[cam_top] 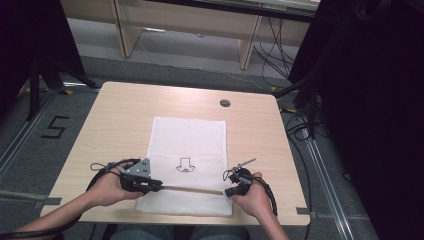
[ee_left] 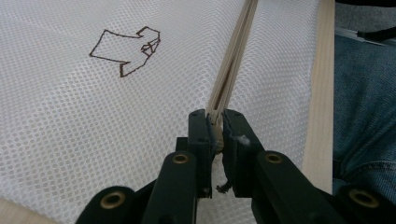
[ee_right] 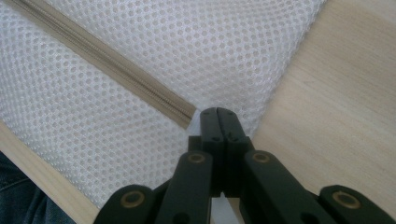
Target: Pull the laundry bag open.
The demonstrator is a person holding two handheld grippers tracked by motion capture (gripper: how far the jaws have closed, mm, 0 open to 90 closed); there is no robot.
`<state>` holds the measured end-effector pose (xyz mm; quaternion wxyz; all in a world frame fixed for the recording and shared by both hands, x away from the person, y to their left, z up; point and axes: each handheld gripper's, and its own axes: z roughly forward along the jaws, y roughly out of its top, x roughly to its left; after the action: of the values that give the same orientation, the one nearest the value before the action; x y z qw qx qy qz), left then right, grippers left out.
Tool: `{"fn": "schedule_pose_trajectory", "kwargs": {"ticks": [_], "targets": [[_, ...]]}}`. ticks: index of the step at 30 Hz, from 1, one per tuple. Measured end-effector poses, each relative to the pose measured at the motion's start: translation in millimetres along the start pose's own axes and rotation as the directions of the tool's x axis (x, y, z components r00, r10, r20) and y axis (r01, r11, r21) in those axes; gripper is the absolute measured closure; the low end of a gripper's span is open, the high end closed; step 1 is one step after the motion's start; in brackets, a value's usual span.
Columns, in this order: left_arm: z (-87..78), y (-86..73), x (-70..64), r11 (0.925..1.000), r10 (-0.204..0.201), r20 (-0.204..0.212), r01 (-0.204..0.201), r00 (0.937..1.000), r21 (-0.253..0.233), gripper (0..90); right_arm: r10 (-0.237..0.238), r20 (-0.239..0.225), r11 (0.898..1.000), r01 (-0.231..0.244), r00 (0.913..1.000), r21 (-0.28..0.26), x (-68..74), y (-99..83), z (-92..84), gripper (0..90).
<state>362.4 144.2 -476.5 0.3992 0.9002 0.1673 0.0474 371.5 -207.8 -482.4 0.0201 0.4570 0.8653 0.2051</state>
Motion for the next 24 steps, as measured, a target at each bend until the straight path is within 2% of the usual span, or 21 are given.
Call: {"fn": "schedule_pose_trajectory", "kwargs": {"ticks": [2,3,4,6,7,8,10,13,15,18,19,20,22,23,24], "targets": [[0.0,-0.6,0.2,1.0,-0.006,0.0,0.006,1.0,-0.002,82.1,0.024,0.01,1.0,-0.025,0.9996,0.012,1.9,-0.2,-0.6,90.0],[0.3,-0.9,0.6,1.0,-0.001,0.002,0.001,1.0,-0.003,82.1,0.023,0.011,1.0,-0.023,0.9997,0.011,2.1,-0.3,-0.6,90.0],[1.0,-1.5,0.2,0.9999,-0.016,0.006,0.016,0.9999,-0.006,82.1,0.023,0.013,1.0,-0.023,0.9997,0.012,2.3,-0.3,-0.7,90.0],[0.7,-1.8,0.4,1.0,-0.009,-0.002,0.009,1.0,0.003,82.1,0.02,0.014,1.0,-0.02,0.9997,0.016,2.5,-0.2,-0.9,90.0],[0.6,-1.9,0.3,1.0,-0.007,-0.003,0.007,1.0,0.002,82.1,-0.003,0.011,1.0,0.003,0.9999,0.006,1.3,0.3,-0.4,90.0],[0.6,-2.0,0.2,1.0,-0.003,-0.003,0.003,1.0,0.003,82.1,0.015,0.015,1.0,-0.015,0.9998,0.018,2.4,0.3,-0.9,90.0],[0.6,-2.1,0.1,1.0,-0.003,-0.003,0.003,1.0,0.004,82.1,0.002,0.012,1.0,-0.002,0.9999,0.007,1.6,0.1,-0.5,90.0],[0.6,-2.8,1.1,0.9999,0.005,-0.009,-0.005,0.9999,0.013,82.1,0.02,0.013,1.0,-0.02,0.9997,0.017,2.3,0.0,-0.9,90.0],[0.1,-3.8,1.0,0.9999,-0.009,-0.006,0.009,0.9999,0.01,82.1,0.026,0.012,0.999,-0.026,0.9996,0.018,2.6,-0.1,-1.0,90.0],[0.0,-4.6,0.9,0.9999,-0.007,-0.011,0.007,0.9999,0.014,82.1,0.019,0.014,1.0,-0.019,0.9997,0.017,2.4,0.0,-1.0,90.0],[-0.6,-5.5,1.4,0.9998,-0.01,-0.01,0.01,0.9999,0.014,82.1,0.005,0.015,1.0,-0.005,0.9999,0.011,1.7,0.1,-0.6,90.0],[-0.6,-5.9,1.7,0.9997,-0.023,0.001,0.023,0.9997,0.011,82.1,0.017,0.016,1.0,-0.018,0.9997,0.018,2.6,0.0,-1.1,90.0],[-2.8,-7.0,2.7,0.9998,-0.011,-0.018,0.011,0.9998,0.018,82.1,0.018,0.016,1.0,-0.018,0.9997,0.018,2.5,-0.1,-1.1,90.0],[-3.3,-7.6,2.8,0.9994,-0.031,-0.01,0.031,0.9995,0.011,82.1,0.018,0.015,1.0,-0.018,0.9997,0.017,2.3,-0.2,-1.0,90.0],[-3.8,-8.4,3.3,0.9994,-0.034,-0.009,0.034,0.9994,0.01,82.1,0.023,0.016,1.0,-0.023,0.9996,0.017,2.5,-0.1,-1.0,90.0]]}}
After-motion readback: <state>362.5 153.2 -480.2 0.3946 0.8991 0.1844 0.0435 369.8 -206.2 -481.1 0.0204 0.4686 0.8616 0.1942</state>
